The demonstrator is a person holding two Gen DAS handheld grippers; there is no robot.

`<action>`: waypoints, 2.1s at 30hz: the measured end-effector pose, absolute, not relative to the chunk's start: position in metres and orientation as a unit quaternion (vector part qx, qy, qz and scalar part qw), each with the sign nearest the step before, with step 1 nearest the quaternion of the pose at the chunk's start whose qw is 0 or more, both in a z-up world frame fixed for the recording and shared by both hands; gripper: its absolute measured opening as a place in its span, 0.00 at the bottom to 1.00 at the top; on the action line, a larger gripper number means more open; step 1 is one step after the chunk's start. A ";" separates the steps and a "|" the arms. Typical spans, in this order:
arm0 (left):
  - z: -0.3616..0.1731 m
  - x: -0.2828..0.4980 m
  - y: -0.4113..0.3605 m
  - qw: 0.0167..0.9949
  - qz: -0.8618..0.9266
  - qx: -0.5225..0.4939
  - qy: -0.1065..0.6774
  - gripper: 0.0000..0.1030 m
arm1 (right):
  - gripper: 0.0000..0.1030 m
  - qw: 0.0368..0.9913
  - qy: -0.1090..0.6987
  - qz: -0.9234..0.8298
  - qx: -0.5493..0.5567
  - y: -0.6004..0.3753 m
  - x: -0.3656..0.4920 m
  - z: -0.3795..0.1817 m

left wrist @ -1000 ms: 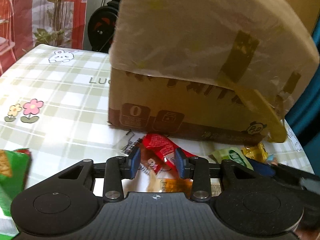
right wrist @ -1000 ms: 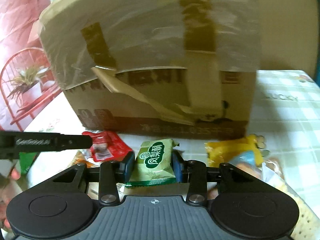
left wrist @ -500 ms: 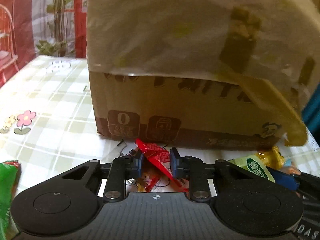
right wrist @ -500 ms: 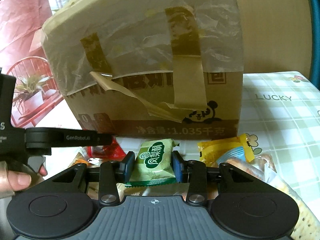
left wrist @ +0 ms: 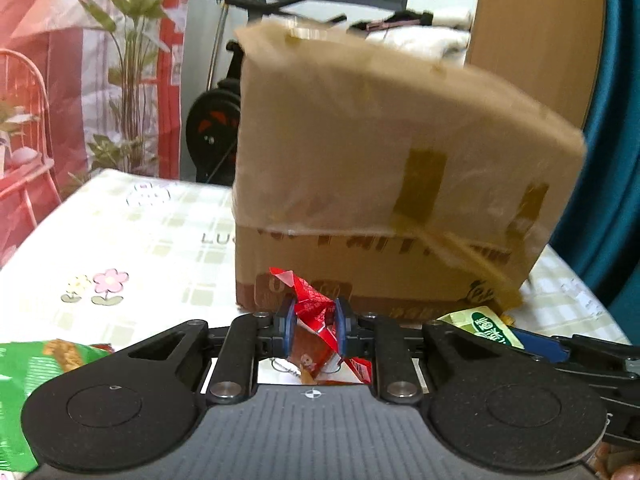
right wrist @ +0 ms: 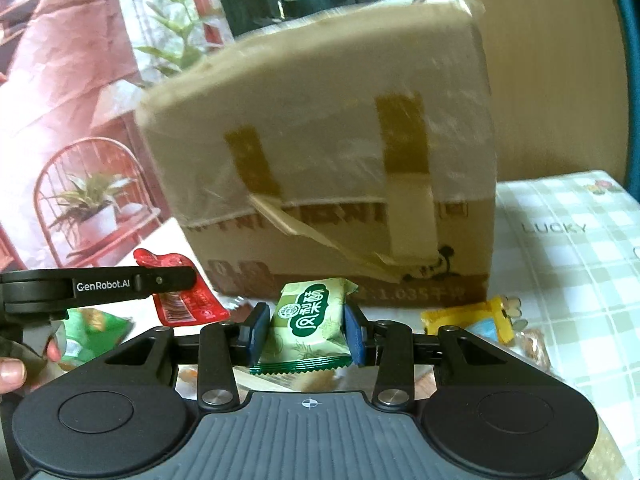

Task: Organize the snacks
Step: 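Close the left gripper on the red wrapper while the right gripper closes on the green packet, then lift both held snacks and carry them over the cardboard box, then open both grippers to drop the snacks into the box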

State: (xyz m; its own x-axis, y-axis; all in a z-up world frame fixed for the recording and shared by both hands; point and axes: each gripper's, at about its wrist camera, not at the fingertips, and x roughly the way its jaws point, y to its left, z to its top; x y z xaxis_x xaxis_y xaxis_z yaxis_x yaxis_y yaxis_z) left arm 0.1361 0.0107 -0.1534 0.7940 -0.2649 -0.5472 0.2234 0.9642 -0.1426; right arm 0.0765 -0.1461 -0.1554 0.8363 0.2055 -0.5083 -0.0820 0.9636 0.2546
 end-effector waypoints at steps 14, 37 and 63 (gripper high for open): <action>-0.059 0.126 0.010 0.973 -0.152 -0.040 0.167 0.20 | 0.36 0.979 0.142 0.128 0.077 -0.142 0.071 -0.043; -0.027 0.256 -0.071 0.968 -0.180 0.013 0.174 0.20 | 0.36 0.979 0.198 0.020 0.034 -0.211 0.226 -0.031; -0.038 0.169 0.013 0.965 -0.171 -0.020 0.197 0.53 | 0.57 0.978 0.191 0.071 0.033 -0.210 0.116 -0.023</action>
State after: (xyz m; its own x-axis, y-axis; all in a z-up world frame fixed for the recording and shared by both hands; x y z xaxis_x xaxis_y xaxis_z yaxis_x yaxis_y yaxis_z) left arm 0.1693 0.0131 -0.0381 0.8639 -0.3377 -0.3737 0.3217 0.9408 -0.1066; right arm 0.1163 -0.2104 -0.0232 0.9169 0.1505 -0.3697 -0.1254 0.9879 0.0912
